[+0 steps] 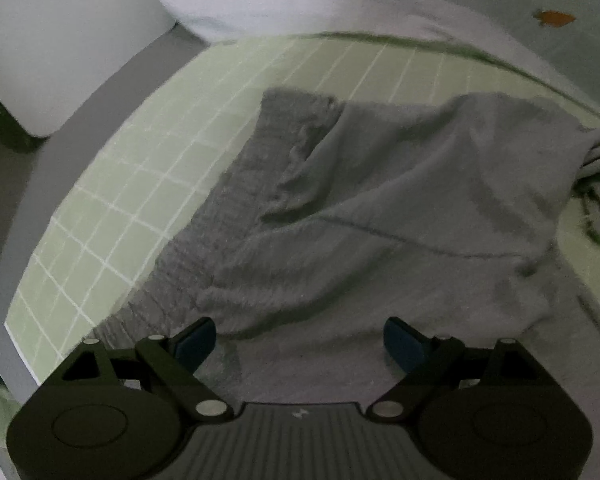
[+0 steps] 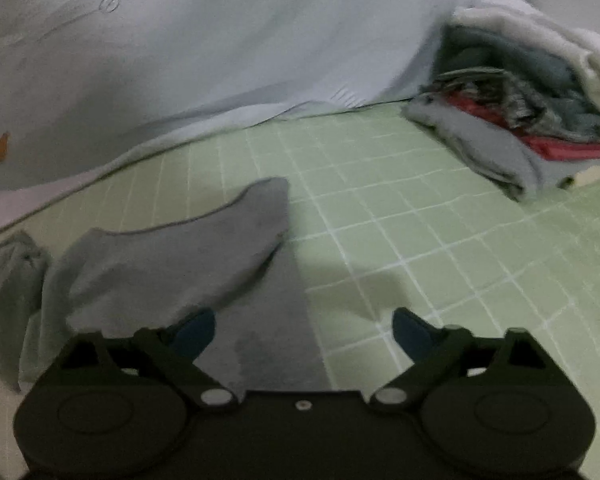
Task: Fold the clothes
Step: 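Grasp the leg hem with the right gripper and spread it across the mat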
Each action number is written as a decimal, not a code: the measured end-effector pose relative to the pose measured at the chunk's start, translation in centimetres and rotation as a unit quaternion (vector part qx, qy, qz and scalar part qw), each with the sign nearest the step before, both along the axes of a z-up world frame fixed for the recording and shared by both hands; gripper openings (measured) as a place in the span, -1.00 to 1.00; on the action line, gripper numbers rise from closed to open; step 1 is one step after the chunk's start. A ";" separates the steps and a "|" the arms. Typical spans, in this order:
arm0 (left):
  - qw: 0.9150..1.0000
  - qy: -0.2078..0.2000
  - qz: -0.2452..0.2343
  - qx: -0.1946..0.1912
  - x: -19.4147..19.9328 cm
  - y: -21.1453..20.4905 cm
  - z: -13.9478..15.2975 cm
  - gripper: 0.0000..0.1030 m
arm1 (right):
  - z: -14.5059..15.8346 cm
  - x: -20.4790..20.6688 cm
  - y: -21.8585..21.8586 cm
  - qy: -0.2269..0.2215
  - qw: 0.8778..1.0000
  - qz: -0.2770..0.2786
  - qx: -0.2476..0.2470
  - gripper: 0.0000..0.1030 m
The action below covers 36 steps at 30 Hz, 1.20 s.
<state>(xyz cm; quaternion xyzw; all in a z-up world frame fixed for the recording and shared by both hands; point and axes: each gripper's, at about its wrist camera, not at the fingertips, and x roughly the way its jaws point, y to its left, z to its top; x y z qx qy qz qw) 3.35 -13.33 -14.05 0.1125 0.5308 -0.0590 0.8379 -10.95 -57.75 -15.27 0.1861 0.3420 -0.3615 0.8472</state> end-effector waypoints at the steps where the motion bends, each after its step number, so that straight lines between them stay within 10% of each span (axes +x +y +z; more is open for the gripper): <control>1: 1.000 -0.004 -0.002 -0.003 -0.3 -0.1 0.3 0.77 | 0.1 -0.3 0.0 0.000 1.000 -0.001 -0.004 0.45; 7: 1.000 -0.020 -0.012 -0.017 -2.3 -0.9 1.7 0.77 | 0.9 -2.0 0.0 -0.003 1.000 -0.008 -0.026 -0.98; 31: 0.997 -0.033 0.003 -0.067 -14.6 -5.9 3.1 0.77 | 0.8 -26.4 0.6 0.129 0.985 -0.115 -0.001 -0.97; 33: 0.997 -0.036 0.006 -0.070 -14.9 -6.6 3.0 0.77 | 0.9 -26.3 0.6 0.127 0.988 -0.092 -0.013 -0.90; 36: 0.996 -0.036 0.009 -0.075 -15.0 -7.7 2.5 0.77 | 1.9 -25.8 0.5 0.103 0.991 -0.074 -0.047 -0.14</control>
